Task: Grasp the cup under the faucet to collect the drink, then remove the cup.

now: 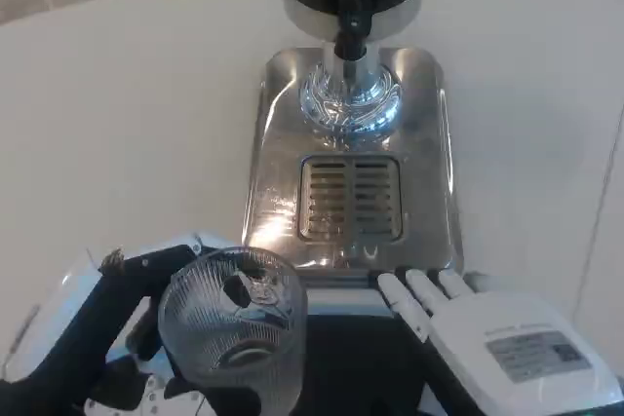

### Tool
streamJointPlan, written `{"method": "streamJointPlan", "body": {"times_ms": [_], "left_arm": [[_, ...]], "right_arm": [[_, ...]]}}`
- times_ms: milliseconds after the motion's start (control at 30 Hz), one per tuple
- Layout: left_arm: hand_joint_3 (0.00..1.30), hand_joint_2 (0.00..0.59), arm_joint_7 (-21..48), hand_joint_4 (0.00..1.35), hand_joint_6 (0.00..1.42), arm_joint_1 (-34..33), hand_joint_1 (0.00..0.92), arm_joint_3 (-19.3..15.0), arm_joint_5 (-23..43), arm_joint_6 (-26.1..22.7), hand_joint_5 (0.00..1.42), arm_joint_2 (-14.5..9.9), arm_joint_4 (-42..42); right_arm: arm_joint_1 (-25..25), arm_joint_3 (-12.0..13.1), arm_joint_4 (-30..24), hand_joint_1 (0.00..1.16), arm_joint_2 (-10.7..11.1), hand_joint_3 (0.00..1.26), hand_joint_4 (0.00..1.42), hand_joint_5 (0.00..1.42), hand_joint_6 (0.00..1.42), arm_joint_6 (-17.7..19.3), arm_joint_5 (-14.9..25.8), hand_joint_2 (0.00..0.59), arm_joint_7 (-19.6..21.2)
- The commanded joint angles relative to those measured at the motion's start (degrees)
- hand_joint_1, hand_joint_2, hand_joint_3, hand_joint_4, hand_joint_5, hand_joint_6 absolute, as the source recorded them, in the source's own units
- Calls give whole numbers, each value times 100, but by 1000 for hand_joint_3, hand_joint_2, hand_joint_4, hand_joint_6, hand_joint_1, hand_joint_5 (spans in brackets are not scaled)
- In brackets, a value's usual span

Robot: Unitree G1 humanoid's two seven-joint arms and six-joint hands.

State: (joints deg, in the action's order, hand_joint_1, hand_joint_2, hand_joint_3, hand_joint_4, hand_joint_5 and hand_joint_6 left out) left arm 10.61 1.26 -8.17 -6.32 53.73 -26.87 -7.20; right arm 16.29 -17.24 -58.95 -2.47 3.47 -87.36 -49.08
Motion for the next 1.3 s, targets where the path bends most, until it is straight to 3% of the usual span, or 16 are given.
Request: {"method": "streamJointPlan", "body": {"times_ms": [33, 567, 867, 1300], "left_arm": [[938, 20, -61, 1152, 1424, -20, 608, -62, 52, -121, 1388, 43, 77], [938, 14, -331, 1152, 1424, -664, 608, -42, -323, -746, 1389, 441, -133], [938, 10, -776, 1152, 1424, -1408, 613, 55, -731, -843, 1389, 576, -895], [934, 8, -1816, 1152, 1424, -2593, 617, 532, -1606, -836, 1388, 828, -2244]], "right_arm": [[89, -81, -93, 525, -178, 0, 0, 0, 0, 38, -30, 504, -35], [104, -23, -105, 516, -196, 0, 0, 0, 0, 20, 36, 513, -14], [52, 31, -105, 512, -180, 0, 0, 0, 0, 39, 65, 514, -171], [152, -2, -105, 510, -270, 0, 0, 0, 0, 24, -42, 514, -236]]}}
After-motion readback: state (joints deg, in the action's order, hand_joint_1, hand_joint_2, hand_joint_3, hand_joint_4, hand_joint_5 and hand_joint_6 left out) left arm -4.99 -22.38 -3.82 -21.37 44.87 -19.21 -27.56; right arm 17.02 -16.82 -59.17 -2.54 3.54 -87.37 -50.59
